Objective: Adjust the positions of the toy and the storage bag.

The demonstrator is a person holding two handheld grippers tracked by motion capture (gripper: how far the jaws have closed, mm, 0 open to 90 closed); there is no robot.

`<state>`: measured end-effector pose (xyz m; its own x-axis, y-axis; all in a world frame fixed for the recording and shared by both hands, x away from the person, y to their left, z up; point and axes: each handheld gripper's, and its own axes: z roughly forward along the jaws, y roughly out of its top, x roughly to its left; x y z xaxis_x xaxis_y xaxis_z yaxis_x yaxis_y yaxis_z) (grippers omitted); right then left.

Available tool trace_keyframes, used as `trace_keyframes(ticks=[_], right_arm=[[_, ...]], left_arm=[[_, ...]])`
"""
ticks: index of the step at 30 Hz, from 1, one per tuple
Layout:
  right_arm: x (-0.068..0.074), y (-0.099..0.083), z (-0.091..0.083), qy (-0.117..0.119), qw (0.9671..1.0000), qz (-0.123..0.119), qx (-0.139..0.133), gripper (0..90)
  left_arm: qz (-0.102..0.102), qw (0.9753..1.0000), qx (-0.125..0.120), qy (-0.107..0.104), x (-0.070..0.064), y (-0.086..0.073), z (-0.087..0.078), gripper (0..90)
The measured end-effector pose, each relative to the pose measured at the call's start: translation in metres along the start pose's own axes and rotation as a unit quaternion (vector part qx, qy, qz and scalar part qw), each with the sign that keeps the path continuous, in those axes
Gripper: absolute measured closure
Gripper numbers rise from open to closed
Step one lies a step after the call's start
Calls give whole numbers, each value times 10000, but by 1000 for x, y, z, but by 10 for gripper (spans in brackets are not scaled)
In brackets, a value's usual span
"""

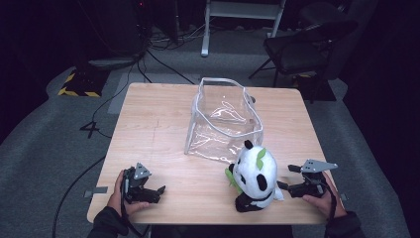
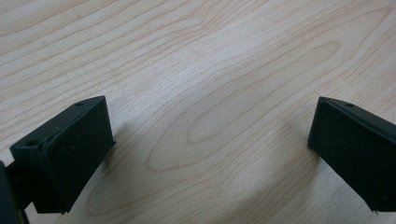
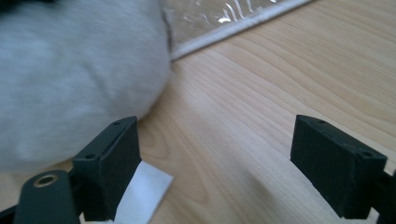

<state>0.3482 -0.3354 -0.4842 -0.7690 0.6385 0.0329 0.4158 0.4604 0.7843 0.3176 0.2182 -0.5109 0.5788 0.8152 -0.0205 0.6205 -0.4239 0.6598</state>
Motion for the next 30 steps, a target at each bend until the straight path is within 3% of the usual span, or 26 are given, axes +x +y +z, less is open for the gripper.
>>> trace_keyframes(ticks=[5, 16, 19, 22, 25, 30], right_arm=[[8, 1, -3, 314, 9994, -122, -89, 165], [22, 3, -5, 651, 9971, -377, -90, 187], [25, 5, -11, 919, 9943, -492, -216, 179], [32, 6, -12, 1114, 9915, -661, -116, 175], [36, 5, -9, 1403, 9867, -824, -3, 187], [44, 7, 3, 1445, 9848, -952, 173, 186]], left_arm=[[-2, 10000, 0, 4, -2, 2, 2, 1], [-18, 10000, 1, 6, -3, 2, 2, 1], [-19, 10000, -2, 6, -3, 2, 2, 1], [-18, 10000, -1, 5, -3, 2, 2, 1], [-18, 10000, -1, 2, -3, 2, 2, 1], [-16, 10000, -1, 1, -3, 2, 2, 1]])
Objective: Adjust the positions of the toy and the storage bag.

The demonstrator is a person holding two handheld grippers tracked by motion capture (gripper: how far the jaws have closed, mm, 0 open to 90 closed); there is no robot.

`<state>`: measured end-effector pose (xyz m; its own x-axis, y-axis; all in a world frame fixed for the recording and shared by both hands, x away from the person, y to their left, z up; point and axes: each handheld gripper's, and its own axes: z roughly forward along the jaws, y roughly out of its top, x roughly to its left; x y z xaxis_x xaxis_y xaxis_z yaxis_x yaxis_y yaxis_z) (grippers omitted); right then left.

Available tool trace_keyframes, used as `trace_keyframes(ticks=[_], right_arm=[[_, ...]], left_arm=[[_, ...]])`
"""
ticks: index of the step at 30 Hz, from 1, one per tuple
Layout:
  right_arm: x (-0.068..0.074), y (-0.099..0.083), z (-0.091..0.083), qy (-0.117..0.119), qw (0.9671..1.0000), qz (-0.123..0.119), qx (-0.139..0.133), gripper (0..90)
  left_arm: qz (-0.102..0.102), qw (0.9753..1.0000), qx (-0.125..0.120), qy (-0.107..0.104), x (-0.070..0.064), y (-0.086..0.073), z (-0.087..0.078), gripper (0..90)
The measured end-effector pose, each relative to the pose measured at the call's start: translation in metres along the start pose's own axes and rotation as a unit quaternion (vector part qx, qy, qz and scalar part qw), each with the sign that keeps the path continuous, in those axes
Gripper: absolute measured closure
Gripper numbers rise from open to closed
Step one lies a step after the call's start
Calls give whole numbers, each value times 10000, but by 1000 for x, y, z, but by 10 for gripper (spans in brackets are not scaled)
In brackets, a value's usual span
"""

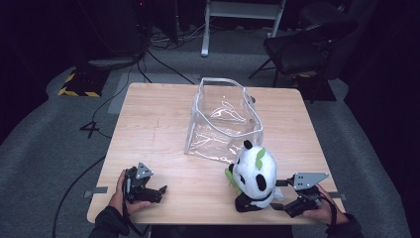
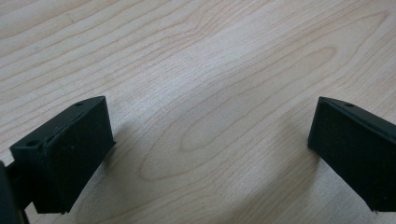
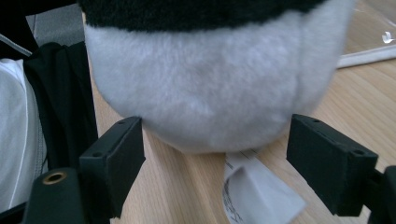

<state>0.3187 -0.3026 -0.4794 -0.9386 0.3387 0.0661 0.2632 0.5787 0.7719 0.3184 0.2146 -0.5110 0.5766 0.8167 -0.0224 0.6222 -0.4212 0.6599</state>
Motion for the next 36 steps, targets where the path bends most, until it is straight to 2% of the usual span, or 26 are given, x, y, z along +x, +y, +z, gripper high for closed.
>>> trace_keyframes(ticks=[2, 8, 25, 31, 36], right_arm=[[0, 2, 5, -36, 10000, 8, 32, 162], [2, 7, 15, -142, 9999, -5, 54, 160], [6, 29, 57, -378, 9990, -36, 228, 153], [7, 34, 65, -389, 9988, -78, 289, 150], [4, 33, 65, -379, 9989, -2, 267, 155]], left_arm=[[1, 10000, 1, 0, 0, 0, 0, 1], [27, 10000, -10, 24, 0, 1, 0, 1], [50, 10000, 2, -11, -2, 3, 2, 4], [39, 10000, -11, -6, -3, 3, 3, 4], [90, 9999, -9, -57, -10, 6, 5, 4]])
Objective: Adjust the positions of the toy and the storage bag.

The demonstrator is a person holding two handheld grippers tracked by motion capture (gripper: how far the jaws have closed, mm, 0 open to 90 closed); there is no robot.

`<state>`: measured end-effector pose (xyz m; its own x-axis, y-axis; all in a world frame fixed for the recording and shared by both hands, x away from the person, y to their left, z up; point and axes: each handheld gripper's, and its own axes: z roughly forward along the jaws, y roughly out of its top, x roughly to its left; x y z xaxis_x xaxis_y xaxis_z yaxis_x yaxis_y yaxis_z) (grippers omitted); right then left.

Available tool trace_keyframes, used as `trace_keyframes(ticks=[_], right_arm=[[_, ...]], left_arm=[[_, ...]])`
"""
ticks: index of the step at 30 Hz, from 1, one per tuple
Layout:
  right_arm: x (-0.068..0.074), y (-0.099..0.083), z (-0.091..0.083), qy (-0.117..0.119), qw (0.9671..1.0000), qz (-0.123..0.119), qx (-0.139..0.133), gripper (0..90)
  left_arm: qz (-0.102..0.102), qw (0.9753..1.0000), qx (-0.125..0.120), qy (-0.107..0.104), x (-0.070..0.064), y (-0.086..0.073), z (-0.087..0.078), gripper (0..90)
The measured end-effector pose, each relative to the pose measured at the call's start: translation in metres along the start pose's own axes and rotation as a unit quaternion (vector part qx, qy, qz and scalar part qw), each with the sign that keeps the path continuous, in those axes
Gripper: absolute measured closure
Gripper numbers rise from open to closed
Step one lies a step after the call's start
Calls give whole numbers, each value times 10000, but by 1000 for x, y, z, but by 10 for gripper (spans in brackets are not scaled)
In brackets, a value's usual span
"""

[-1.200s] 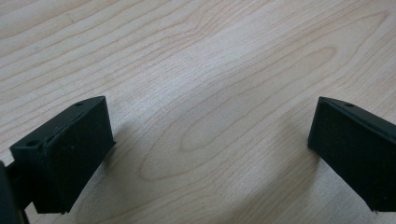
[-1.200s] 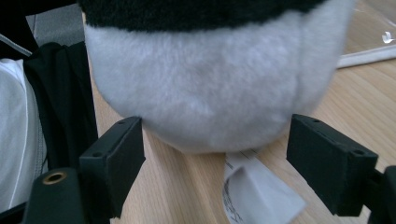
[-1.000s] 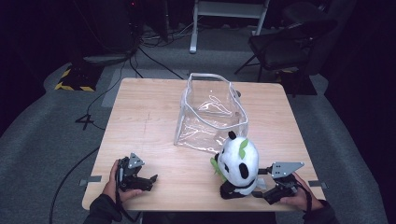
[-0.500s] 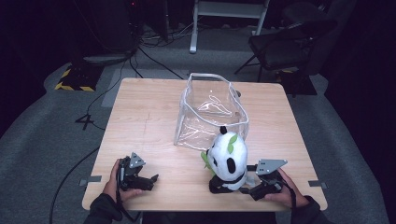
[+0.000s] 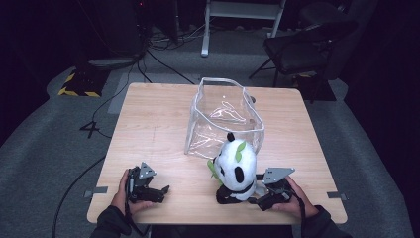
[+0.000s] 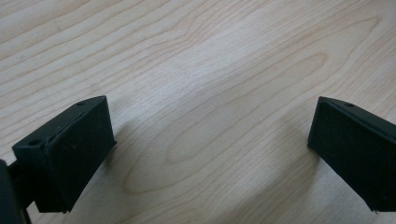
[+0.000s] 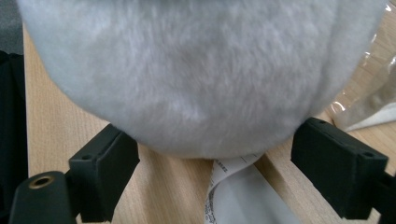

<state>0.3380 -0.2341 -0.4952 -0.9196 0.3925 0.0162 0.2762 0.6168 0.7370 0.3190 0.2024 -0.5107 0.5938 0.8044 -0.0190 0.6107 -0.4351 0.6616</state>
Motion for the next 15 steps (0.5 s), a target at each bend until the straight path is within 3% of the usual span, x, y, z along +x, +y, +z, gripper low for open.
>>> trace_keyframes(ticks=[6, 10, 15], right_arm=[[2, -1, -2, -123, 9999, -33, 15, 204], [9, -1, -11, -170, 9997, -75, -164, 197], [16, 6, -20, -201, 9986, 94, -486, 153]], left_arm=[[98, 9999, 5, -60, -13, 7, 6, 4], [138, 9999, 16, -96, -12, 6, 6, 5], [149, 9998, 22, -113, -11, 6, 5, 5]])
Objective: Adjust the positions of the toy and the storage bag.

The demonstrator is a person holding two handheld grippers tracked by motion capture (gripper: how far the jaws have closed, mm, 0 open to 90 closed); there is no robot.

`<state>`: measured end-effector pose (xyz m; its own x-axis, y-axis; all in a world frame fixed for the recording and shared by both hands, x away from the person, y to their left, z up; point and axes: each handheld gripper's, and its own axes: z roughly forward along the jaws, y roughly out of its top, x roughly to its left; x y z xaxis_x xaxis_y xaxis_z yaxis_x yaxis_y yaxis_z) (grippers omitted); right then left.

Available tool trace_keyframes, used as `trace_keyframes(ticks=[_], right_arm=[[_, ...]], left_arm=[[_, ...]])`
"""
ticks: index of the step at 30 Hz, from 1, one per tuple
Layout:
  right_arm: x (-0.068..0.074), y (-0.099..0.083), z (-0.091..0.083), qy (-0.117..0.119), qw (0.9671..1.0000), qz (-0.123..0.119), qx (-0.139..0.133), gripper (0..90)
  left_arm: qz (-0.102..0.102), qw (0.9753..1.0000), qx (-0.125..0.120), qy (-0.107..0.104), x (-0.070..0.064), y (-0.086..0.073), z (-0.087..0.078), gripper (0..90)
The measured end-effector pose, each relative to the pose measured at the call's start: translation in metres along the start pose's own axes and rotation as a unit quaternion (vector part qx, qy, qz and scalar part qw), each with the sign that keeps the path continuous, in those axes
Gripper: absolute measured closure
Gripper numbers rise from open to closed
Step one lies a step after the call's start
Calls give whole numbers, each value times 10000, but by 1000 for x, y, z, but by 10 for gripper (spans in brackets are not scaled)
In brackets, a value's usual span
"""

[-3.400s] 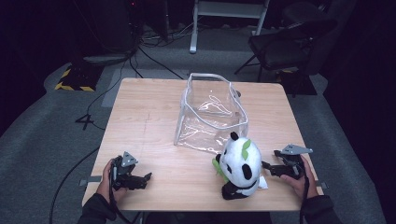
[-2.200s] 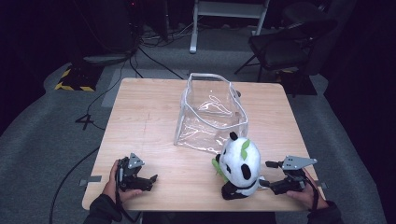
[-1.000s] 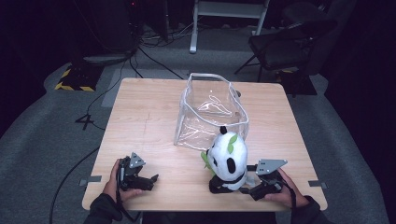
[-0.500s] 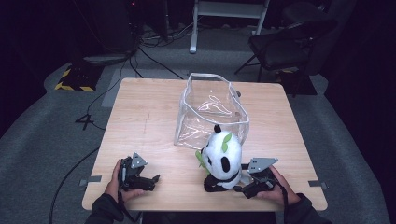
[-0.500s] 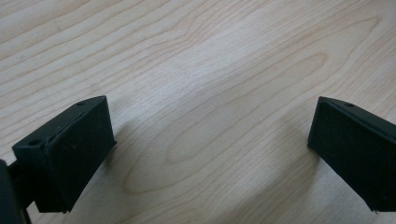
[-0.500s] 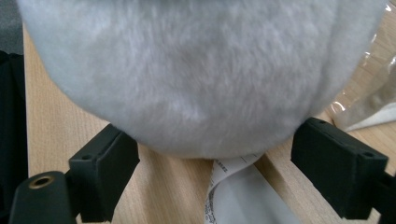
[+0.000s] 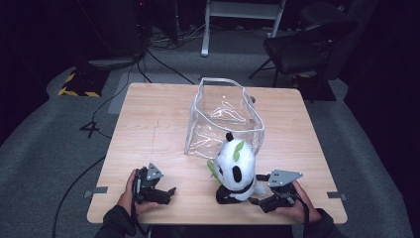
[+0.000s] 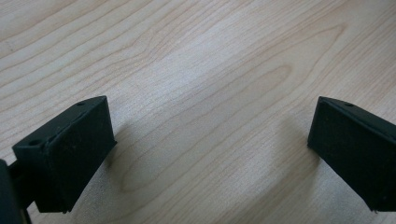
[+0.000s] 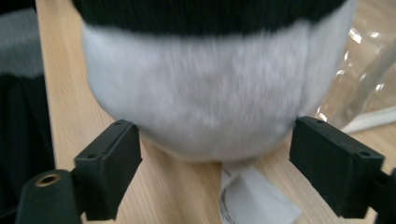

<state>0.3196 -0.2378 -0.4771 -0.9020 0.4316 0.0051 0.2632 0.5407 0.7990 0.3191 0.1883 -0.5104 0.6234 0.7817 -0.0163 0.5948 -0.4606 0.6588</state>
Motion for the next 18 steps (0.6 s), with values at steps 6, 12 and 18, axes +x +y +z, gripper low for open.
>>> trace_keyframes(ticks=[6, 12, 18], right_arm=[[13, 15, 0, -210, 9993, 90, -294, 120], [18, 15, 15, -292, 9995, 80, -128, 0], [10, 12, 18, -149, 9996, 117, -195, 94]], left_arm=[[8, 10000, -4, -12, 0, 0, 0, 5], [9, 10000, -10, -3, 0, 0, 0, 5], [10, 10000, -4, -12, 0, 0, 0, 5]])
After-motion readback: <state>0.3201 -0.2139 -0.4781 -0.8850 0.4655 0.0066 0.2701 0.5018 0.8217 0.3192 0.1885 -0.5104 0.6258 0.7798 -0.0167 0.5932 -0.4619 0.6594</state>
